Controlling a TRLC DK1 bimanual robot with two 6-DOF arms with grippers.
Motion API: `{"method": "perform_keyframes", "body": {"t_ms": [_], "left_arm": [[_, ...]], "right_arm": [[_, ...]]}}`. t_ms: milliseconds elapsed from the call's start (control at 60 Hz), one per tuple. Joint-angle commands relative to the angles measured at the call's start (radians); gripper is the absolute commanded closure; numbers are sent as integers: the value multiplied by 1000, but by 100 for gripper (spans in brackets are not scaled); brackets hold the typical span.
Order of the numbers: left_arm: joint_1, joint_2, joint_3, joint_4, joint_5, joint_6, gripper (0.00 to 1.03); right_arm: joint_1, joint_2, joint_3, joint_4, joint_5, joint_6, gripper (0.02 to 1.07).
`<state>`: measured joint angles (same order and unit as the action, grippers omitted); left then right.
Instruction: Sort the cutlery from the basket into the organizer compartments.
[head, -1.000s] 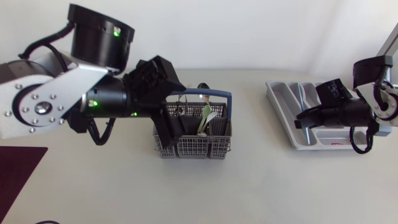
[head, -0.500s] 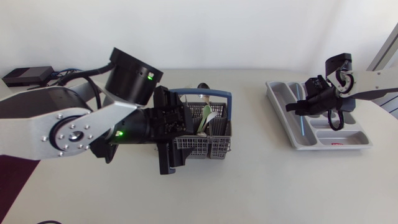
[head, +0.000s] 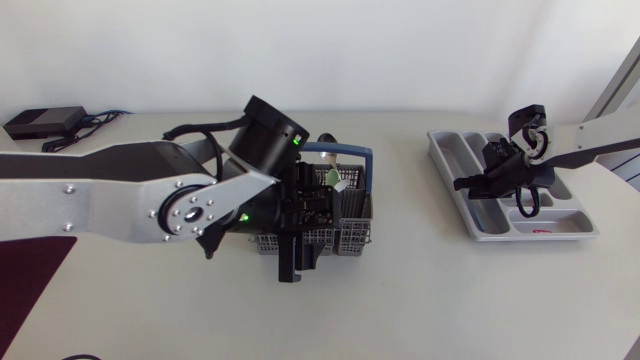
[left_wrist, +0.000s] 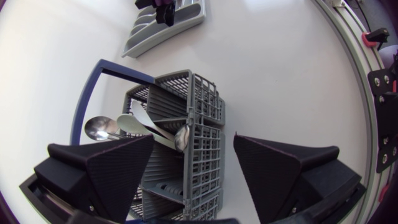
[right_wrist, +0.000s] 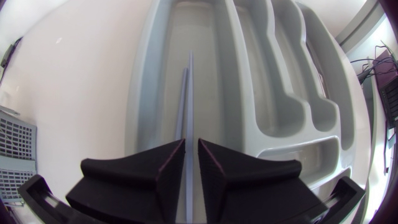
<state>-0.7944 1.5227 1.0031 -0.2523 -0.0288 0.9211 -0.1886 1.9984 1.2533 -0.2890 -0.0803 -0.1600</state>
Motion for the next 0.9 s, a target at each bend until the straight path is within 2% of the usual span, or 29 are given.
{"method": "perform_keyframes", "body": {"t_ms": [0, 83, 183, 367, 467, 500, 567, 883], "left_arm": [[-5, 40, 49, 7, -13, 22, 25], [-5, 54, 65, 7, -20, 21, 32], [-6, 74, 81, 7, -34, 21, 41], [-5, 100, 92, 7, -46, 21, 44], [-3, 117, 92, 8, -54, 22, 57], [-5, 120, 92, 15, -62, 24, 62], [-5, 122, 91, 24, -68, 25, 67], [1, 136, 97, 42, -88, 27, 67]], "right_arm": [[-14, 14, 1, -15, 8, 11, 53], [-14, -27, -34, -1, 8, -1, 33], [-12, -95, -91, 24, 8, -13, 26], [3, -242, -193, 48, 8, -35, 24], [18, -328, -246, 48, 8, -41, 24], [26, -360, -265, 48, 8, -42, 21], [40, -409, -295, 48, 10, -44, 20], [103, -546, -390, 47, 27, -47, 20]]}}
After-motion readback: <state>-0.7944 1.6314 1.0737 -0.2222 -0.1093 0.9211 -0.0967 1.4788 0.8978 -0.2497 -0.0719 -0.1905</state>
